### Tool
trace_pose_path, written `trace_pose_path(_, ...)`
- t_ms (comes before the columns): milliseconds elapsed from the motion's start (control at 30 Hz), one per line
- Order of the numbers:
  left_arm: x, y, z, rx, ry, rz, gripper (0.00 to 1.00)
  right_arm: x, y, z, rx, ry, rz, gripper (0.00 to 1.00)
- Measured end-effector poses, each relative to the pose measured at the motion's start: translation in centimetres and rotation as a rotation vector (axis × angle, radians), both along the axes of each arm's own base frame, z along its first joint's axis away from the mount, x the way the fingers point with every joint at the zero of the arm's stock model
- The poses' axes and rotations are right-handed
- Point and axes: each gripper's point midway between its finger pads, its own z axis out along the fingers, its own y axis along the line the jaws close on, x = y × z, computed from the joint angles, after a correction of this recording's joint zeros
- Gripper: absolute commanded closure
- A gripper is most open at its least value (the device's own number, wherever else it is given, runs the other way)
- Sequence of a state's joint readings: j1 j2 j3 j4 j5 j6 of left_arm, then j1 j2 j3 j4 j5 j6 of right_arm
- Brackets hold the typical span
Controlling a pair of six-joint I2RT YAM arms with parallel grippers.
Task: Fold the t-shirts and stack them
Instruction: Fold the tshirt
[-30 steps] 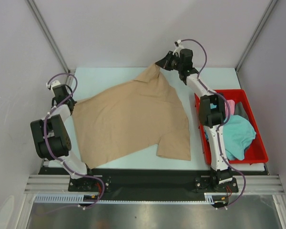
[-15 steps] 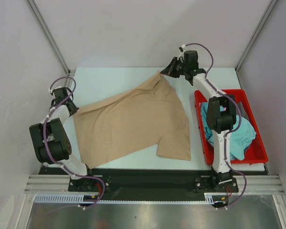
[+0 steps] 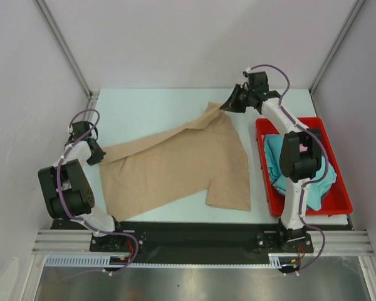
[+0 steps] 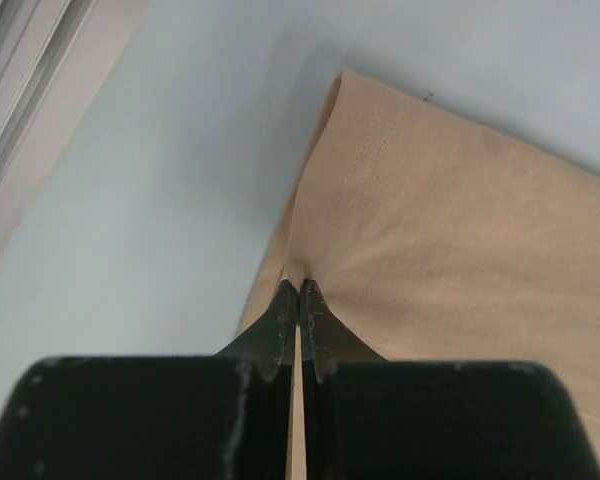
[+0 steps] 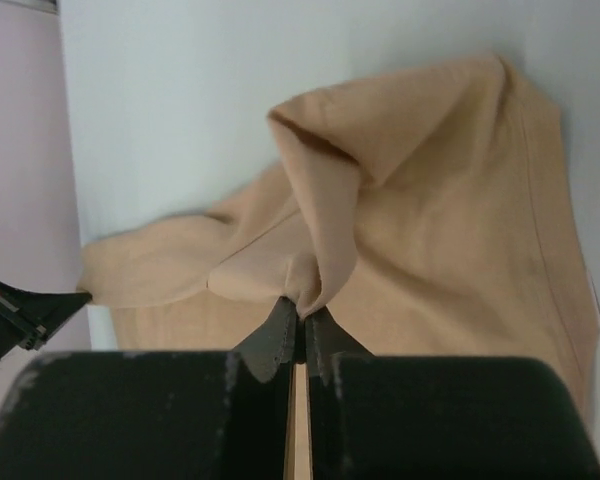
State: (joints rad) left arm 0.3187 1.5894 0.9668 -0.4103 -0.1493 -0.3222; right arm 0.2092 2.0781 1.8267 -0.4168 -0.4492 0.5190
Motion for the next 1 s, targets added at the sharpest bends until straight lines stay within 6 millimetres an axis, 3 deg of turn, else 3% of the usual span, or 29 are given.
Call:
trace_pose_path(200,-1.3,-0.5,-0.8,-0.024,0.047,0.017,1.0,-2.8,-0.9,-4.4,-0.045,0.155,-0.012,0.96)
trace_pose_path(667,-3.3,-1.0,-1.8,-0.041,0.12,0.022,1.0,-5.5,-2.6,-5.7,-0.127,0.225,-0.051,0.92)
trace_pose_path(733,-3.6,-0.9,-2.0,-0.039,0.134,0.026,1.0,-5.8,-2.8,-5.9,-0.137,0.233,-0.059,0.84)
trace_pose_path(967,-4.6,-0.8,-2.0,-0.032,0.169,0.053,0.45,-6.4,-5.3,-7.2,-0.251,0.253,-0.12,0.4)
trace_pose_path(1000,-4.7,-0.7,-1.8,-0.03,0.164,0.058,0.4,-6.2,-5.7,-7.1,-0.268,0.239,-0.127,0.28)
